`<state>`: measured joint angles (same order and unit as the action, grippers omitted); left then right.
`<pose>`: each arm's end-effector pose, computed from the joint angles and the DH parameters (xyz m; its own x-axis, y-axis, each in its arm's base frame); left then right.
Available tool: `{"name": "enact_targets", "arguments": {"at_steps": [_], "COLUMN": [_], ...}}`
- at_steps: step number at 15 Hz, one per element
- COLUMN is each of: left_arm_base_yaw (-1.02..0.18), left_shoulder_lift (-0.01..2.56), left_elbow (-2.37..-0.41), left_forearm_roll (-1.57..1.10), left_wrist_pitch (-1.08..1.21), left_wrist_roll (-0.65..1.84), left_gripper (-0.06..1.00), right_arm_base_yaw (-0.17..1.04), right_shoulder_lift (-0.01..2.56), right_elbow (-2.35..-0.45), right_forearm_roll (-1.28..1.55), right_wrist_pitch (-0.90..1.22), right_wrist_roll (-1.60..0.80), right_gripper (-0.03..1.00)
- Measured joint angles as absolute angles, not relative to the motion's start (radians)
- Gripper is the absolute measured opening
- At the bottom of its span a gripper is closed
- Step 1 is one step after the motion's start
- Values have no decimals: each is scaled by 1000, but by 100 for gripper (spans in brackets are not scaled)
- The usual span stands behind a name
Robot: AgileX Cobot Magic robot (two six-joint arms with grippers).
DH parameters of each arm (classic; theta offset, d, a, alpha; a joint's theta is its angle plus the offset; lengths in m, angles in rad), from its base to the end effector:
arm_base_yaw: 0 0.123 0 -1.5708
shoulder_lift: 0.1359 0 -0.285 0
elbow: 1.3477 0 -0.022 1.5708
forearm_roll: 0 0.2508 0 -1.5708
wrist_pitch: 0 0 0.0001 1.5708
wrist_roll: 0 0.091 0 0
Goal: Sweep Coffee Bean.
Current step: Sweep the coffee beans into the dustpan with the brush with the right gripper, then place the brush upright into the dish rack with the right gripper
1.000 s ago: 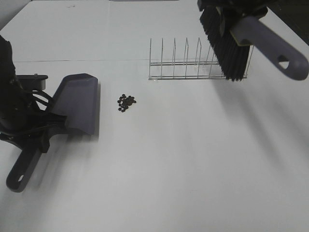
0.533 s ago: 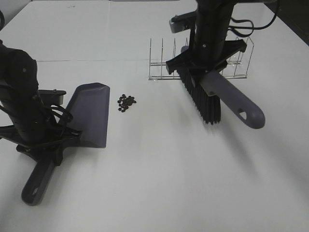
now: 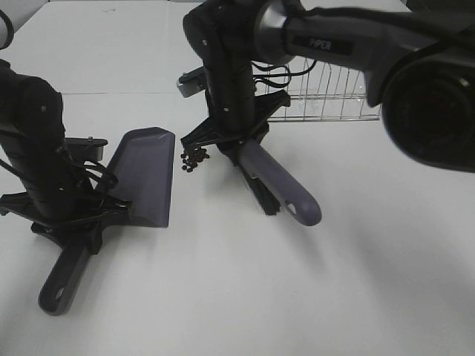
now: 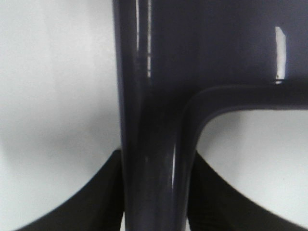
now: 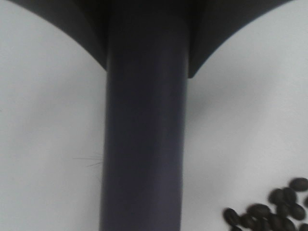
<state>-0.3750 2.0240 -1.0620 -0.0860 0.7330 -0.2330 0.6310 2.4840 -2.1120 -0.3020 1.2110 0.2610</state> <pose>0.3077 -0.1267 0.0908 -0.9957 0.0780 0.0504 0.0757 0.9961 -0.0446 0.4201 0.2756 0.1286 -0.8775 -0.4613 -0.1313 -0.4185 0.8701 -0.2604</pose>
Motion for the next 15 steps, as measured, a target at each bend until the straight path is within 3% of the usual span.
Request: {"name": "enact_targets", "arguments": {"at_steps": [4, 9, 15], "left_arm_base_yaw": [-376, -376, -376], "left_shoulder_lift": [2024, 2024, 2024], "left_elbow": [-1062, -1062, -1062], "left_forearm_roll": [-88, -89, -89], "left_wrist_pitch": [731, 729, 730], "left_wrist_roll": [-233, -233, -233], "left_gripper": [32, 32, 32], "right_arm_base_yaw": [716, 757, 757], "right_shoulder_lift": [2612, 2619, 2493], "right_elbow": [-2341, -2416, -2426], "right_forearm_roll": [-140, -37, -237], "right_wrist_pitch": [1227, 1231, 1233], "right_wrist_roll": [198, 198, 201], "right_gripper": [27, 27, 27]}}
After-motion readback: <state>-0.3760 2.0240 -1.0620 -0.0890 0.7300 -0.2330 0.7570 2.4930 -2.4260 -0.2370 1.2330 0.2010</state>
